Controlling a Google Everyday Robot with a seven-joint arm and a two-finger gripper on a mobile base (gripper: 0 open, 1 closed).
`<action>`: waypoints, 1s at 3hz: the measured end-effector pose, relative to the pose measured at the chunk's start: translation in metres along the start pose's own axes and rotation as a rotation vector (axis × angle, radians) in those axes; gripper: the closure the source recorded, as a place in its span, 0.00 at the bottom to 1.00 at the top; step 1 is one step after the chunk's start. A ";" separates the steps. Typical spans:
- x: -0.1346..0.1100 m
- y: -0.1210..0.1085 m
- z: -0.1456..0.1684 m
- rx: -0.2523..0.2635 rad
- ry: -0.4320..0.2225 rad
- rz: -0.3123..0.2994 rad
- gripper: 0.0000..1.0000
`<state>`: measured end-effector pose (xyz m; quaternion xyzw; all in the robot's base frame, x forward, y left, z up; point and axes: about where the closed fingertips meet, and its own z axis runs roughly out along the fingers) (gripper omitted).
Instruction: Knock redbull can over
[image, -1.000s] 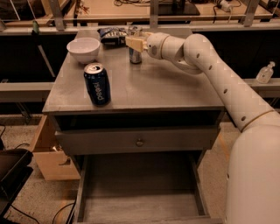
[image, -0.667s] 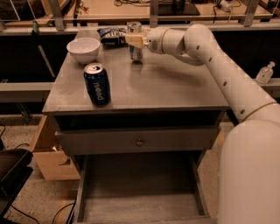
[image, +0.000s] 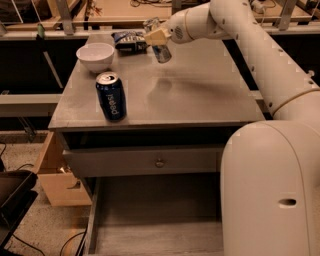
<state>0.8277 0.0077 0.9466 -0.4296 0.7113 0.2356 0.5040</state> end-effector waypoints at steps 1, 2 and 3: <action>0.012 0.001 -0.010 0.022 0.147 -0.059 1.00; 0.038 -0.003 -0.009 0.059 0.301 -0.103 1.00; 0.061 -0.004 -0.001 0.077 0.403 -0.140 1.00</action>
Offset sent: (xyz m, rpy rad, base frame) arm -0.0082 -0.0470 -0.0527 -0.5313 0.0886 -0.1065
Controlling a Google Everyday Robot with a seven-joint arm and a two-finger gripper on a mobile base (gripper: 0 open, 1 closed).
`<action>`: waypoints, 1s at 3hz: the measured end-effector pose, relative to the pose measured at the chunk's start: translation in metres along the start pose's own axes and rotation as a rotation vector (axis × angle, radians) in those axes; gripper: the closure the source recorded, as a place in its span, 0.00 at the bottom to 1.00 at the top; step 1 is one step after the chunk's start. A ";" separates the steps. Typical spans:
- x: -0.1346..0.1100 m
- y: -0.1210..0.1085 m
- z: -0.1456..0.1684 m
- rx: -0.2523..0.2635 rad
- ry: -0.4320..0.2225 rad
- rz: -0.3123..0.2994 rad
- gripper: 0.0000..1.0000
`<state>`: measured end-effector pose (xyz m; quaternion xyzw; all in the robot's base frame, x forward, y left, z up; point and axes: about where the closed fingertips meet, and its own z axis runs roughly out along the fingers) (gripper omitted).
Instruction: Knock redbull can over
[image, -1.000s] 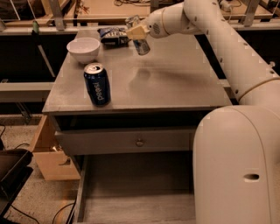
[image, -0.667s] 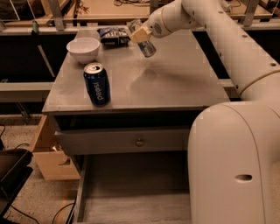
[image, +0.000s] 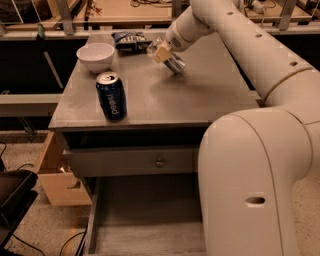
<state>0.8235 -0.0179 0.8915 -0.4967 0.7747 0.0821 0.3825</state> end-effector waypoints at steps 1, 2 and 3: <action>0.009 0.012 0.033 -0.047 0.008 -0.018 1.00; 0.011 0.014 0.037 -0.053 0.011 -0.018 0.83; 0.011 0.017 0.041 -0.059 0.013 -0.018 0.58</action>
Offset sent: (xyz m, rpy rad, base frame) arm 0.0040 0.0131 -0.0281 -0.0086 0.0237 0.0351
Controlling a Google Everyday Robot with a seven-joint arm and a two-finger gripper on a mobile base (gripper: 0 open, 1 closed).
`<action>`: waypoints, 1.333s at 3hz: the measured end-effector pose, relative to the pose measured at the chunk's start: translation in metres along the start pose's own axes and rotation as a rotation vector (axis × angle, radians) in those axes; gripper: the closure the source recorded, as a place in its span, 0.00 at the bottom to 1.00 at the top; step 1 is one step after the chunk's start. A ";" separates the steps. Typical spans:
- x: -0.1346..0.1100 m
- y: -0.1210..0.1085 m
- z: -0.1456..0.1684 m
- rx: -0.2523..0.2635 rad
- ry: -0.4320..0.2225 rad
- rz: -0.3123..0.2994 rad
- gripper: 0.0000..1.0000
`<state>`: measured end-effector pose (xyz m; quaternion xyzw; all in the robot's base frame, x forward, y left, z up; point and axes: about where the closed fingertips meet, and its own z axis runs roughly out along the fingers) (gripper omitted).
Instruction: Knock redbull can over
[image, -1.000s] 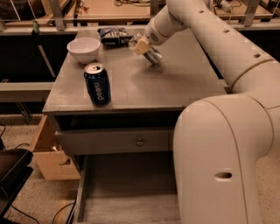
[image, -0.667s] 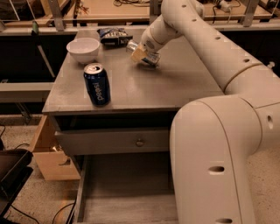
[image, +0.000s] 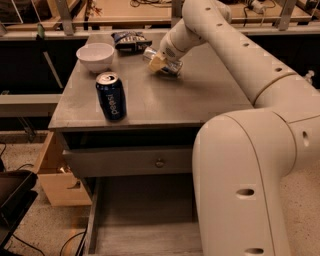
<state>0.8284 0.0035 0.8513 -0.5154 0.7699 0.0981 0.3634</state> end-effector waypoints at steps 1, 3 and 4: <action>0.000 0.002 0.004 -0.005 0.002 0.000 0.35; 0.001 0.005 0.011 -0.016 0.006 0.000 0.00; 0.001 0.005 0.011 -0.016 0.006 0.000 0.00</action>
Offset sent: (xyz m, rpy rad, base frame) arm 0.0001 0.0020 -0.0027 -0.0005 0.0038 0.0025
